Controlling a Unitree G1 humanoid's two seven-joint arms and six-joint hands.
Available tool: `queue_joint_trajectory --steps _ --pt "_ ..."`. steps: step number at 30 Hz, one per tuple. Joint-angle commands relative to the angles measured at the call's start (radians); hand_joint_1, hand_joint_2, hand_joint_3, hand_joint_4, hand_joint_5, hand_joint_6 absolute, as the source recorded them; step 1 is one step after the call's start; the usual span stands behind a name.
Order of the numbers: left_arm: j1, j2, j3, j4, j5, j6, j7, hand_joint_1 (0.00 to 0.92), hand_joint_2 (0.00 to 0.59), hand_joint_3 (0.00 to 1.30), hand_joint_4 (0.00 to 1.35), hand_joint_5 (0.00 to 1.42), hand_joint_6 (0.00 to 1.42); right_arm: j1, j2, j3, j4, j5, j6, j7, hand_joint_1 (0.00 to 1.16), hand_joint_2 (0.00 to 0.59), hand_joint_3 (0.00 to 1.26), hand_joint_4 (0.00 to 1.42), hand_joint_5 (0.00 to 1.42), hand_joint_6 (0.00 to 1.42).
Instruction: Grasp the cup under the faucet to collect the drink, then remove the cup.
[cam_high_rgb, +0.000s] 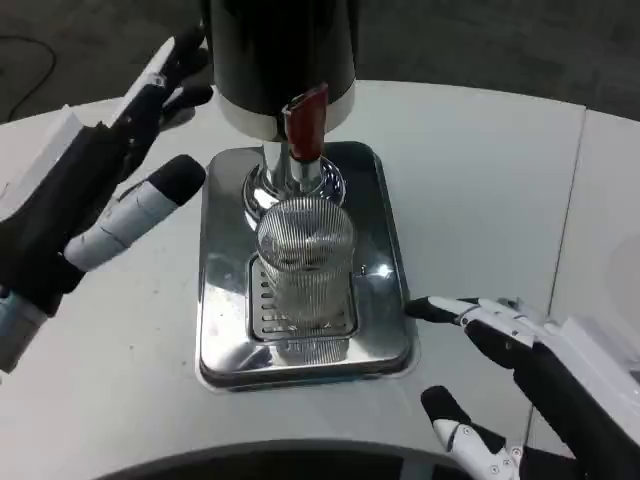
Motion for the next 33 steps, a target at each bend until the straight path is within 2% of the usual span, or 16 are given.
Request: queue_joint_trajectory --steps 1,11,25,33 --pt "-0.004 -0.025 0.004 -0.036 -0.044 0.045 -0.031 0.0 0.038 0.0 0.03 0.11 0.11 0.022 0.006 -0.014 -0.017 0.013 -0.01 -0.011 0.46 0.511 0.21 0.18 0.12 0.05" --pt "-0.052 -0.046 0.003 -0.034 -0.066 0.074 -0.067 0.0 0.038 0.02 0.04 0.12 0.1 0.035 0.006 -0.023 -0.027 0.023 -0.014 -0.014 0.46 0.506 0.21 0.18 0.12 0.05" --pt "-0.225 -0.109 -0.072 0.128 -0.076 0.053 -0.183 0.0 0.039 0.03 0.04 0.12 0.08 0.045 0.01 -0.028 -0.037 0.03 -0.014 -0.019 0.46 0.505 0.22 0.19 0.13 0.05" --pt "-0.249 -0.148 -0.09 0.152 -0.095 0.072 -0.245 0.0 0.039 0.04 0.04 0.12 0.08 0.054 0.012 -0.028 -0.033 0.033 -0.02 -0.028 0.46 0.505 0.22 0.19 0.13 0.05"
